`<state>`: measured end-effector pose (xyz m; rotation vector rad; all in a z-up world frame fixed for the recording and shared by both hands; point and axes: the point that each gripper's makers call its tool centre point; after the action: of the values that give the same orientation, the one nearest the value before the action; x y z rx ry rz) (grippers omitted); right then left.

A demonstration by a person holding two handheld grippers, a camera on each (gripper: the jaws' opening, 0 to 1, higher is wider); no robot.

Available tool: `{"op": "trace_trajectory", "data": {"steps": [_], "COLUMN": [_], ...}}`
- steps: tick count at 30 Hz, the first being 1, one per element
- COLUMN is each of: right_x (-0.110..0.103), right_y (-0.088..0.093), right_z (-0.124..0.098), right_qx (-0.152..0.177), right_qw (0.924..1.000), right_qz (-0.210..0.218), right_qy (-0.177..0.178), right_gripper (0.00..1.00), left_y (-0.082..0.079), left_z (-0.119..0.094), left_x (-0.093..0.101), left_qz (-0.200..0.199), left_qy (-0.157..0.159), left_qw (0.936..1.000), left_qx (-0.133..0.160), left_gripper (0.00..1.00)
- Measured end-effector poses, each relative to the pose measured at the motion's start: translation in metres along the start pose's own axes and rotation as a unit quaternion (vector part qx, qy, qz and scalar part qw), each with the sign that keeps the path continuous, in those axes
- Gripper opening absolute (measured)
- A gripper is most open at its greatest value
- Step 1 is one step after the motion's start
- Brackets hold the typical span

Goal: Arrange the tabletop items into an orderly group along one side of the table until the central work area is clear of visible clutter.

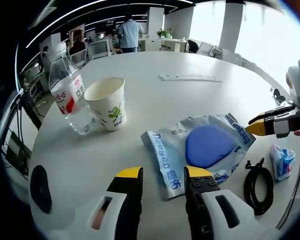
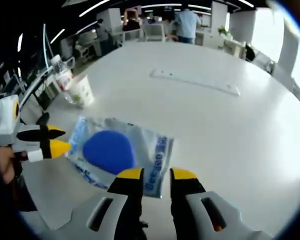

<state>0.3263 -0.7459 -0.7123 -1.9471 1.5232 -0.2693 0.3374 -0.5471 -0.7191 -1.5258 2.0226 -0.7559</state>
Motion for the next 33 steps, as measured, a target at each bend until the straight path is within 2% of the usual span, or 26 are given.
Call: {"op": "trace_trajectory", "data": {"steps": [6,15,33], "right_x": [0.009,0.012,0.015], "right_y": [0.000,-0.002,0.007], "right_z": [0.004,0.012,0.023], "right_qx": [0.004,0.003,-0.013], "right_qw": [0.9996,0.9990,0.9982], "right_qz": [0.027,0.045,0.058], "right_qy": [0.002,-0.001,-0.004], "right_gripper": [0.18,0.17,0.16], "left_y": [0.001,0.000,0.000], "left_z": [0.006,0.015,0.026], "left_x": [0.000,-0.002,-0.001], "left_qz": [0.001,0.000,-0.010], "left_qy": [0.003,0.006,0.014], "left_qw": [1.0000,1.0000,0.9998], "left_qx": [-0.004,-0.005,-0.008], "left_gripper": [0.31,0.29,0.26]}}
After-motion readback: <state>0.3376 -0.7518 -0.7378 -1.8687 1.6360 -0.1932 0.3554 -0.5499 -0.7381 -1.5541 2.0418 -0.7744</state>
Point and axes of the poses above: the point that each gripper's makers call its tool centre point, and the gripper's own axes: z roughly forward along the fingers, x roughly to its right, y roughly out of its underside, and after that the axes turned 11 degrees about -y, right-handed
